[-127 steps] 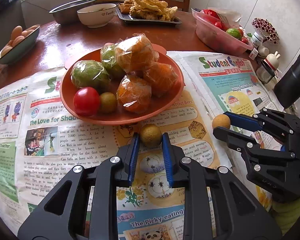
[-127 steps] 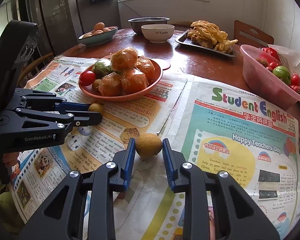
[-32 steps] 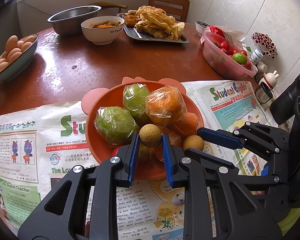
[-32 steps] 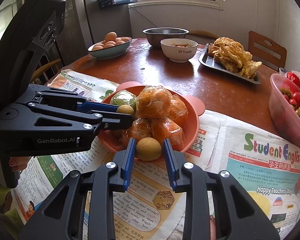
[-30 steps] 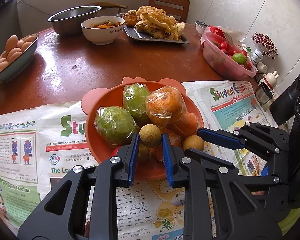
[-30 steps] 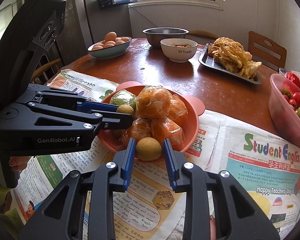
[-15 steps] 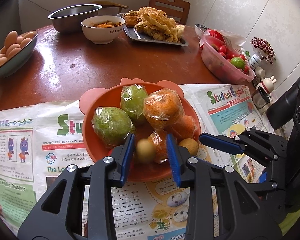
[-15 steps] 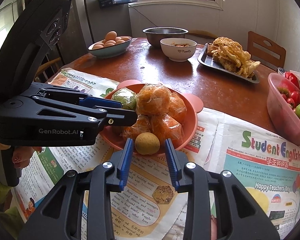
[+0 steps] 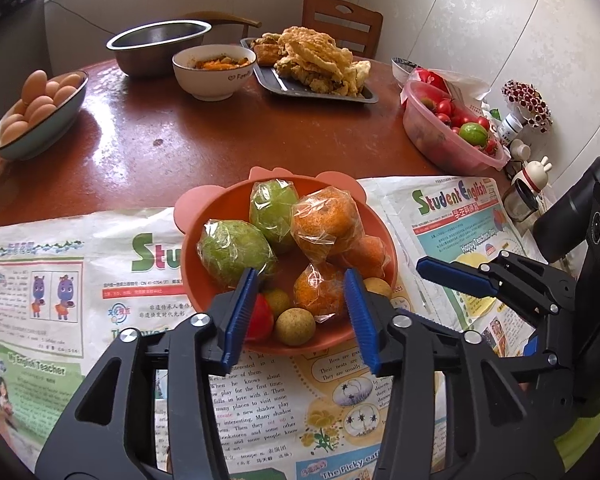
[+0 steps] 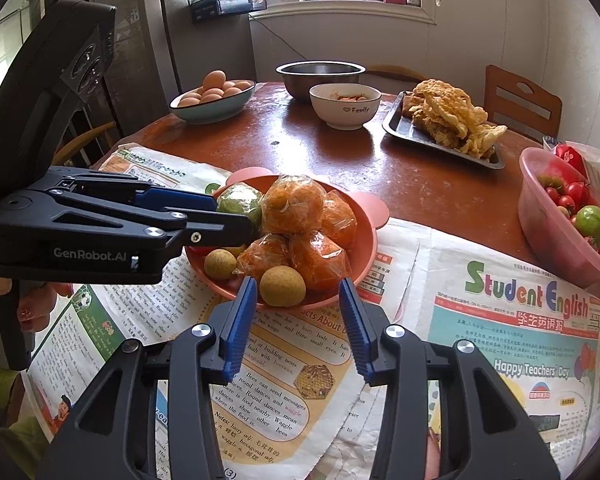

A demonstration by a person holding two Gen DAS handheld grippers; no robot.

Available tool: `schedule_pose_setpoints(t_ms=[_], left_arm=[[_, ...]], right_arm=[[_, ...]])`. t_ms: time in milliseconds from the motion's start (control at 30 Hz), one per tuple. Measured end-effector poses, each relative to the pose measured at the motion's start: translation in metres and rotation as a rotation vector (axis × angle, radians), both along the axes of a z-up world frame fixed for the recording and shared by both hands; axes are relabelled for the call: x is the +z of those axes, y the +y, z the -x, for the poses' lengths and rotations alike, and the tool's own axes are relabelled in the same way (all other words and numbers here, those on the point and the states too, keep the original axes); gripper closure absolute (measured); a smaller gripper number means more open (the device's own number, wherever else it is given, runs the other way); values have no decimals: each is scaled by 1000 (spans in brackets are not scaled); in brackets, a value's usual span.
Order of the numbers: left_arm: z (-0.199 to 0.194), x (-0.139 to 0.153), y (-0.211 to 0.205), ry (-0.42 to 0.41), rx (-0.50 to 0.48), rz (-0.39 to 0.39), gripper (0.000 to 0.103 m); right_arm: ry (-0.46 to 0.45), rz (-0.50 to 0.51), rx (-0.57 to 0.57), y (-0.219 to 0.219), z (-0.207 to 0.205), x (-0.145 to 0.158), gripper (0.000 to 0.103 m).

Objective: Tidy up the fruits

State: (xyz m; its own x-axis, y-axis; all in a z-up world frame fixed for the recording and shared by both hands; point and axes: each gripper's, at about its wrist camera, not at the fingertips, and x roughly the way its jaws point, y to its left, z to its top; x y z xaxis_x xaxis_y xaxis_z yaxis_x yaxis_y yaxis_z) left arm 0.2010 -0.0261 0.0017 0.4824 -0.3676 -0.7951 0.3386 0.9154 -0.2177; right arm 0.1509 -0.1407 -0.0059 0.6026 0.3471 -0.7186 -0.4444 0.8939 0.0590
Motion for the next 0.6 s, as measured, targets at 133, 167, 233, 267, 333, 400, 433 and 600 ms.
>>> schedule_pose_setpoints(t_ms=[133, 167, 233, 267, 333, 400, 433, 600], left_arm=[[5, 7, 2, -19, 10, -7, 57], [5, 8, 3, -24, 13, -7, 54], [8, 12, 5, -32, 20, -8, 48], [9, 14, 5, -36, 24, -7, 46], [12, 17, 7, -44, 29, -9, 43], [15, 20, 8, -49, 33, -11, 38], [16, 21, 8, -53, 35, -12, 37], [25, 28, 10, -67, 44, -14, 29]], right_arm=[[-12, 10, -15, -1, 2, 4, 51], [-16, 11, -17, -1, 2, 5, 51], [-24, 10, -23, -2, 3, 8, 48], [-29, 12, -28, -3, 5, 9, 46], [-39, 12, -32, -4, 7, 13, 45], [-53, 15, -40, -5, 10, 17, 40], [-58, 13, -43, -5, 10, 19, 39], [-86, 12, -61, -8, 17, 28, 30]])
